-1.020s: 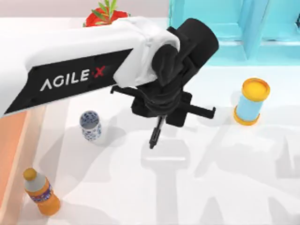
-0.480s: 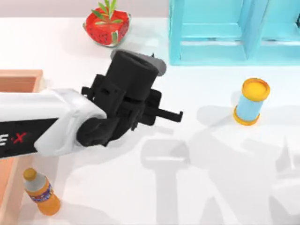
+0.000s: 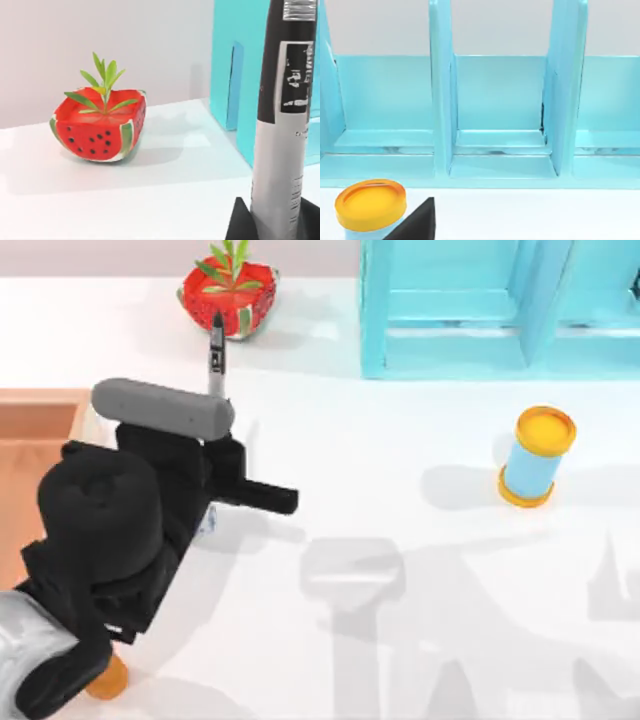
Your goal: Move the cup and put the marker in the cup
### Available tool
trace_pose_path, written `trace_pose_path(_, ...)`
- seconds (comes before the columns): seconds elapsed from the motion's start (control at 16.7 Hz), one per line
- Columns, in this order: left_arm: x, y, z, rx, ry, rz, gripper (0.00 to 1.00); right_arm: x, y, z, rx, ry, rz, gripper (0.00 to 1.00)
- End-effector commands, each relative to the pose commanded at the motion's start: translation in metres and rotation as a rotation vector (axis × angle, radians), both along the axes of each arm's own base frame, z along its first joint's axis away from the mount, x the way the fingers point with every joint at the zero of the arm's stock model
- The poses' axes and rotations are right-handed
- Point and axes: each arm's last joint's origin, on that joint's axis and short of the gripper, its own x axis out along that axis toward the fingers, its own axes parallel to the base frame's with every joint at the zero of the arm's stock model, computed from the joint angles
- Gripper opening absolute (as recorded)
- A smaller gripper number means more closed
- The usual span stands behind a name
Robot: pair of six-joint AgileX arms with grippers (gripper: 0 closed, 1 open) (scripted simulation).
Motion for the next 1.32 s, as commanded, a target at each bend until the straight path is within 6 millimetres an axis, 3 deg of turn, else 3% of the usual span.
trace_pose_path(0.3,-0.029,0.031,0.003,-0.079,-0.218,0.045,0.00,0.000,0.000,0.000,0.000,0.000,0.000,1.00)
trace_pose_path(0.54,-0.037,0.039,0.004,-0.099,-0.273,0.058,0.00,0.000,0.000,0.000,0.000,0.000,0.000,1.00)
trace_pose_path(0.9,-0.033,0.038,0.005,-0.102,-0.278,0.059,0.00,0.000,0.000,0.000,0.000,0.000,0.000,1.00)
trace_pose_path(1.32,-0.002,0.030,-0.011,-0.089,-0.258,0.052,0.00,0.000,0.000,0.000,0.000,0.000,0.000,1.00)
